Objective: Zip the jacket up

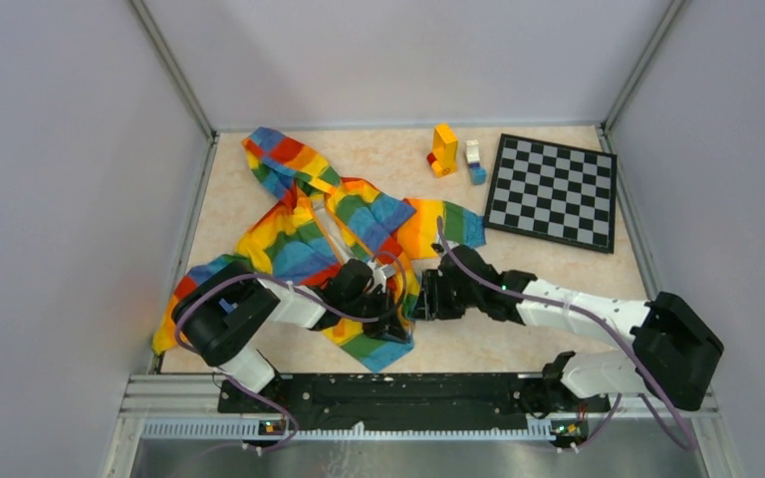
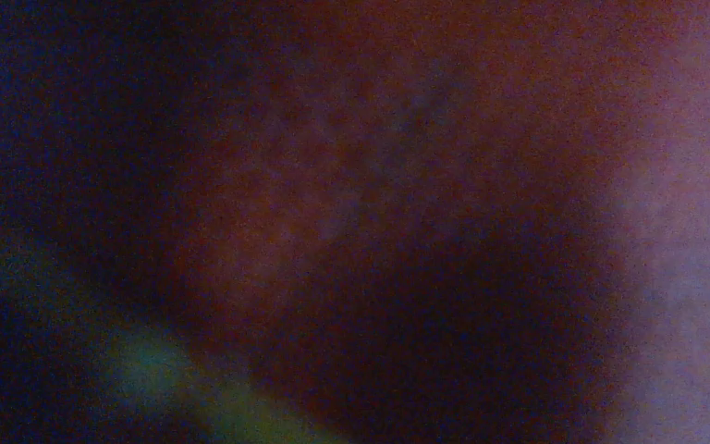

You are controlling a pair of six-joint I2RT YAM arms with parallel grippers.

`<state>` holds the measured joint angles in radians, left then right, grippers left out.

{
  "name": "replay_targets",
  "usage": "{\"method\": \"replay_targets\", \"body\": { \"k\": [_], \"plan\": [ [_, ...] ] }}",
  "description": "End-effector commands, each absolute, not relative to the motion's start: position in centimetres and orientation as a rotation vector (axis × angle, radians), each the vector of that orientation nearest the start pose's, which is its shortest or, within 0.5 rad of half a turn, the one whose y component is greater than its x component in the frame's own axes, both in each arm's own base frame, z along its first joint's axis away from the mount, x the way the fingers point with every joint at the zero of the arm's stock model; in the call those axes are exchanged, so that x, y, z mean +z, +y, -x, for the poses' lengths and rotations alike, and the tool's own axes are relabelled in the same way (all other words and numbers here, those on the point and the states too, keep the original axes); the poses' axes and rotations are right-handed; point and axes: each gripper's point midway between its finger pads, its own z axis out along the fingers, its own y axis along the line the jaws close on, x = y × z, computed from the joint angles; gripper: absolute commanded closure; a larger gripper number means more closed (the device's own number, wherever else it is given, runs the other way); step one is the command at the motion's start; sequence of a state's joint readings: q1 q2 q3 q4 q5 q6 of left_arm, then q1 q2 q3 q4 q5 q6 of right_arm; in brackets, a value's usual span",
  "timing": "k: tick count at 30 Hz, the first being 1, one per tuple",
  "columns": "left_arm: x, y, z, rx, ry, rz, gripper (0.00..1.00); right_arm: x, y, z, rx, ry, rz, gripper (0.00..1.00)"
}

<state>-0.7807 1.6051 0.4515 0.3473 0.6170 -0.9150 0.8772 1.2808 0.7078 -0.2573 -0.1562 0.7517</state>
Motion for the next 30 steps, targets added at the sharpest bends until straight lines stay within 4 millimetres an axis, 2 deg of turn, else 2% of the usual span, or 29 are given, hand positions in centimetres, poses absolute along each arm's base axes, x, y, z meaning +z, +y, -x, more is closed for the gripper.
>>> {"method": "replay_targets", "body": {
  "k": [1,3,5,8,15,21,30],
  "plan": [
    [-0.7,-29.1,-12.3,-1.271,2.801,-0.133,1.00,8.0,29.6,-15.7,0.963,2.523,0.072,0.61],
    [-0.6,-29.1,-12.3,-1.272,2.798,-0.132,1.00,7.4,29.7,-16.1,0.939,2.520,0.047,0.70],
    [-0.6,-29.1,-12.3,-1.275,2.795,-0.138,1.00,7.0,30.1,-16.2,0.944,2.514,0.047,0.74],
    [-0.5,-29.1,-12.3,-1.275,2.798,-0.145,1.00,5.8,30.6,-15.7,0.928,2.555,0.060,0.74],
    [-0.5,-29.1,-12.3,-1.277,2.790,-0.141,1.00,4.5,31.6,-15.1,0.931,2.582,0.089,0.75],
    [-0.4,-29.1,-12.3,-1.281,2.788,-0.142,1.00,3.5,31.7,-14.5,0.908,2.623,0.082,0.78],
    [-0.4,-29.1,-12.3,-1.287,2.784,-0.141,1.00,2.4,31.7,-13.9,0.852,2.660,0.068,0.78]
  ]
}}
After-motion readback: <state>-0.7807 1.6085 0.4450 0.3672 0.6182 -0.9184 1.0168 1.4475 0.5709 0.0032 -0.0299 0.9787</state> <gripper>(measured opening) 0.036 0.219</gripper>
